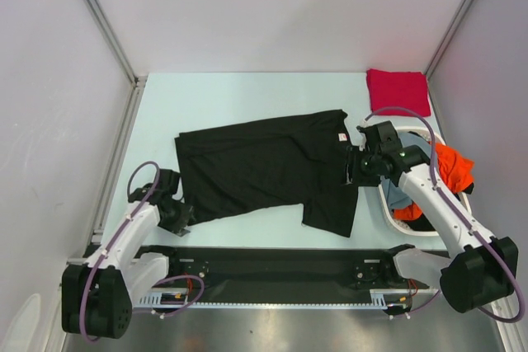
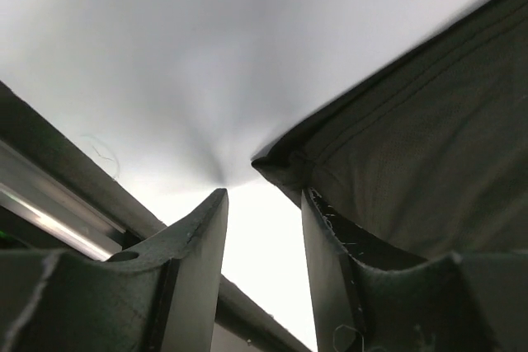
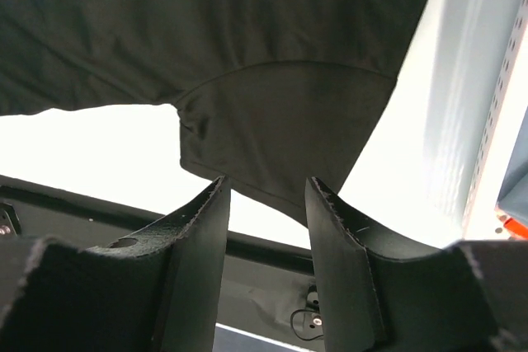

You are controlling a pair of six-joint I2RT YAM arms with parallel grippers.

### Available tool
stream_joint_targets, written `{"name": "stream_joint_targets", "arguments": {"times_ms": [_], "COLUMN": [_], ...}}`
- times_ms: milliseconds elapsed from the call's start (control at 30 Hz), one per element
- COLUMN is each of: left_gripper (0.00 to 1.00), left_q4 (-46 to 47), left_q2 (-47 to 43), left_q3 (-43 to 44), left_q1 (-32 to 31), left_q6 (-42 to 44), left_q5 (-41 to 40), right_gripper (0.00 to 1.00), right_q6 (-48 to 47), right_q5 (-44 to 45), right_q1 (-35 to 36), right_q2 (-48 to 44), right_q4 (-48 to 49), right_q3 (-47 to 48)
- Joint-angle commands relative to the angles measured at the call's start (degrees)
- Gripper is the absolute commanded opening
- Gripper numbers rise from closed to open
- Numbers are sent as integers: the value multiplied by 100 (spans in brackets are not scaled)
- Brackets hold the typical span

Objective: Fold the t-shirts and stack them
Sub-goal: Fold the tshirt

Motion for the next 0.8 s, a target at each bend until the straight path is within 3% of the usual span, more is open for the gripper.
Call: {"name": "stream_joint_targets", "arguments": {"times_ms": [0,167,467,633,667,733,767], "left_gripper": [47,47,43,23,11,0,0], "left_q4": [-114,140,317,404,431,492,501], "left_q2": [-156,-376,2,19,45,107,133], "left_q3": [84,-83,-180,-162,-162,-180,-171], "left_q1": [84,101,198,452,488,532,645], "left_q6": [-341,-376,-244,-7,71,168,221], "left_q5": [-237,-184,-149,-272,-272,-281,-298], "right_gripper": [47,47,49,49,49,49,49], "right_q6": [89,177,696,819,819,837,845], "right_q5": [-244,-166,362,388,406,432,432], "right_q1": [-208,-288,-349,-332,-341,-349,-349], "right_q2": [-74,110,638,884,910,1007,1051], "right_q4": [63,256,572,740,792,828,871], "right_q3": [-219,-518,-738,-747,-764,-773,-756]}}
